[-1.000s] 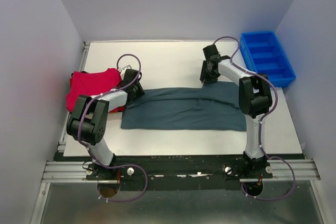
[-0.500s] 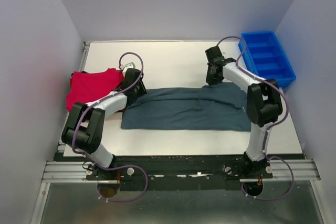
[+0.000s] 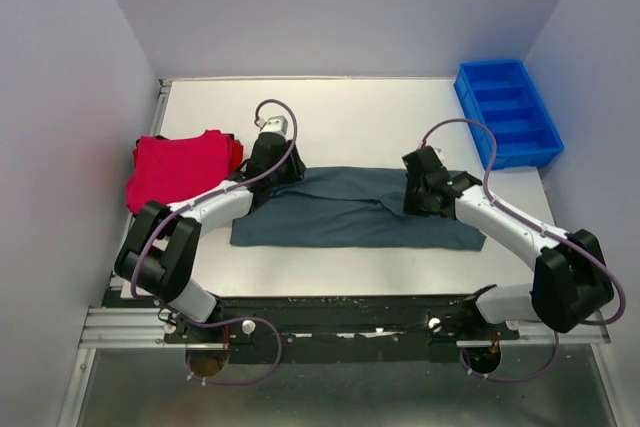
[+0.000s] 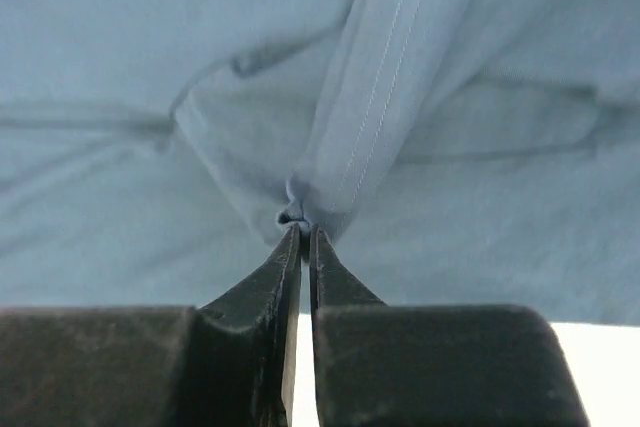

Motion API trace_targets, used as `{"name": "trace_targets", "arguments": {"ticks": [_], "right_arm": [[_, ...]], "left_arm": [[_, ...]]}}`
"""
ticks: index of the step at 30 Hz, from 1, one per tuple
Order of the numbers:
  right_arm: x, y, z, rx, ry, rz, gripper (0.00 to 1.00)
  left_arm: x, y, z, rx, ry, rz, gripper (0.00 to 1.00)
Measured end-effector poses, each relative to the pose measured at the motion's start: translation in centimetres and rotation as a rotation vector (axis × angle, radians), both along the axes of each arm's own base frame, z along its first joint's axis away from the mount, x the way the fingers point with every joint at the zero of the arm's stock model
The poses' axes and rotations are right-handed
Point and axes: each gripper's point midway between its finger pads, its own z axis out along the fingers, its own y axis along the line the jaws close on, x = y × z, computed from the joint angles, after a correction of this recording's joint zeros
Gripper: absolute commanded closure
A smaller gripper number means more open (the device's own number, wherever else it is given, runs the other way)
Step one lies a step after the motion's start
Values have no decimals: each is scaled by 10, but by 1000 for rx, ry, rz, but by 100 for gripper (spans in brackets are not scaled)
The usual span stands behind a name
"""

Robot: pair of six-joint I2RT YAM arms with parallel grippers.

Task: Fold and stack the t-shirts
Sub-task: Fold the other side of the tshirt into a rectangle

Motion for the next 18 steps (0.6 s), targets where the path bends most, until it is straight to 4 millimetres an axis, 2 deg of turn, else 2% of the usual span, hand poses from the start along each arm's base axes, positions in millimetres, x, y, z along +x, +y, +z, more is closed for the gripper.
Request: {"name": "trace_targets", "arguments": {"ticks": [4, 5, 9, 11, 15, 18], "right_arm": [[-40, 9, -15, 75, 49, 18, 58], [-48, 12, -17, 101, 58, 20, 57], [-70, 14, -17, 167, 61, 23, 49], [-66, 9, -6, 164, 11, 2, 44], [-45, -9, 20, 129, -92, -67, 43], [-23, -31, 38, 110, -153, -148, 44]], "left_arm": [[-4, -32, -5, -24, 7, -117, 54], [-9, -44, -8, -23, 15, -159, 54], [-27, -78, -8, -31, 12, -293, 45], [-37, -96, -2, -42, -15, -368, 41], [-60, -132, 9, -63, -67, -493, 39], [-79, -158, 17, -83, -83, -568, 39]]}}
